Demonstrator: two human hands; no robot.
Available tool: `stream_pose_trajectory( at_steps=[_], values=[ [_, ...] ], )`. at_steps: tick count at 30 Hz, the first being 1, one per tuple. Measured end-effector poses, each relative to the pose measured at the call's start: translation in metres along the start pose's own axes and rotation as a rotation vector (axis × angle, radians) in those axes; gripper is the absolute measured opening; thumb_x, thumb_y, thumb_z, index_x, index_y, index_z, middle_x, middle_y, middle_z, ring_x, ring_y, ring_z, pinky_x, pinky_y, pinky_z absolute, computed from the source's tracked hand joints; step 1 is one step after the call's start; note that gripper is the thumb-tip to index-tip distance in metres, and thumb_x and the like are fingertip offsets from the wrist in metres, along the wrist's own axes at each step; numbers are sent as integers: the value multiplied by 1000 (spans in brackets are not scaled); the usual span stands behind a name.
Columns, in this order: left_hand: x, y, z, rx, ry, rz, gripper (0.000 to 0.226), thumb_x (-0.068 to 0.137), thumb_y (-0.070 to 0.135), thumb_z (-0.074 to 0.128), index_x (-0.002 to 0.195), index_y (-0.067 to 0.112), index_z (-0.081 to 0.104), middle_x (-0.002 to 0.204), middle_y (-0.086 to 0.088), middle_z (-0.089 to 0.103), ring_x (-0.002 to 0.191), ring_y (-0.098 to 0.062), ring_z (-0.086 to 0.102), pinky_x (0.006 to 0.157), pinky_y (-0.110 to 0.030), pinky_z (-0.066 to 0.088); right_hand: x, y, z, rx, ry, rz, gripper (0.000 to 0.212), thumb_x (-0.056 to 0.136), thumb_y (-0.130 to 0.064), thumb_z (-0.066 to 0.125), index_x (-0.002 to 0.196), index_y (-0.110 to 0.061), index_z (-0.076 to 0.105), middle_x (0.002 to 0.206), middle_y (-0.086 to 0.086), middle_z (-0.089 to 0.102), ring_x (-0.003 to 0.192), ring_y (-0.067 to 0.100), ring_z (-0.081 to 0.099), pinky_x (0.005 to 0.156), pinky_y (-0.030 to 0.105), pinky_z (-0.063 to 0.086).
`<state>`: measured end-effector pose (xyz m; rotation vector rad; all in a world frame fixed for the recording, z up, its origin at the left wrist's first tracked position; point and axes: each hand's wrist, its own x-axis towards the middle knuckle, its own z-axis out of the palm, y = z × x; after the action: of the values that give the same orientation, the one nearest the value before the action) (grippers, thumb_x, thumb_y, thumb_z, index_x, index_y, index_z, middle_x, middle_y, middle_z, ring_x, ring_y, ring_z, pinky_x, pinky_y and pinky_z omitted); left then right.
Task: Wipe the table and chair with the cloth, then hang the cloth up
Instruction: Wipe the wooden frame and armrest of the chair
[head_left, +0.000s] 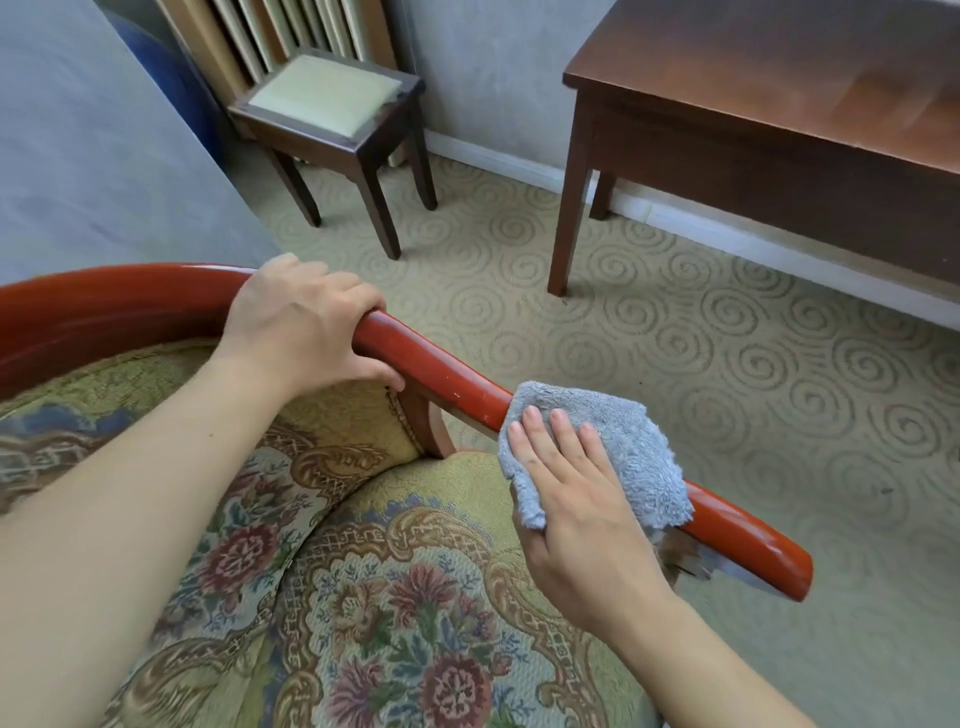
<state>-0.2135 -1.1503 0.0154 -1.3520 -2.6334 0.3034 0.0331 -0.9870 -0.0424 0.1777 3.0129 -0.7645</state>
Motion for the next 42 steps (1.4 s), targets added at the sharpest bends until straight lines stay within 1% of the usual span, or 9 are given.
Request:
stream_pose_trajectory(
  at_steps=[3,10,14,18,21,25,33,38,42],
  values=[
    [0,-1,1,-16,14,13,77,59,87,61,94,18,73,88,-3,74,80,-30,67,73,-39,43,36,-12,10,35,11,-51,74,86,-29,25,157,-9,18,165,6,10,154,26,2,124,36,-8],
    [-3,-1,5,4,73,12,64,68,76,65,91,18,75,84,-4,75,75,-30,67,70,-39,43,121,-38,15,133,48,-93,68,100,-18,44,158,-9,10,167,8,9,154,23,4,125,38,2],
    [-3,1,5,-2,78,-8,67,63,80,70,89,18,74,83,-4,74,75,-30,66,70,-38,42,95,-27,14,-71,-8,-139,68,99,-12,37,157,-8,3,166,9,1,154,22,-1,124,38,7],
    [-2,1,4,-10,59,-17,74,57,85,69,89,18,73,84,-3,74,78,-29,67,73,-38,44,29,-2,2,-252,-5,-69,68,84,-10,33,152,-5,32,160,13,28,148,34,26,119,49,27],
    [-1,0,5,-23,67,-24,74,58,85,68,90,19,73,86,-2,74,80,-29,67,74,-39,44,-6,12,-3,-352,-12,-39,73,74,-10,34,146,-3,44,153,14,41,140,43,38,112,53,27],
    [-1,-2,8,-20,78,-18,75,58,86,67,91,19,73,86,-3,74,82,-29,67,76,-39,44,-5,4,1,-307,-55,39,87,62,-13,66,145,-2,45,153,14,42,140,46,38,112,54,22],
    [-2,1,8,-8,127,-23,51,68,67,73,88,20,75,83,-2,75,74,-29,67,71,-37,42,103,-58,18,40,40,32,73,90,-20,36,158,-9,12,166,8,8,154,30,4,124,47,1],
    [-1,2,8,-22,104,-30,65,61,79,70,92,22,73,87,-1,75,80,-29,67,74,-37,40,89,-35,13,-90,-67,8,77,96,-22,43,159,-17,0,167,2,1,153,30,10,121,49,17],
    [-1,1,4,-33,82,-53,73,56,88,63,94,26,72,91,4,75,84,-26,66,78,-37,40,33,22,-10,-195,-127,151,68,100,-24,31,159,-25,-2,167,-5,0,152,17,18,116,38,29]
  ],
)
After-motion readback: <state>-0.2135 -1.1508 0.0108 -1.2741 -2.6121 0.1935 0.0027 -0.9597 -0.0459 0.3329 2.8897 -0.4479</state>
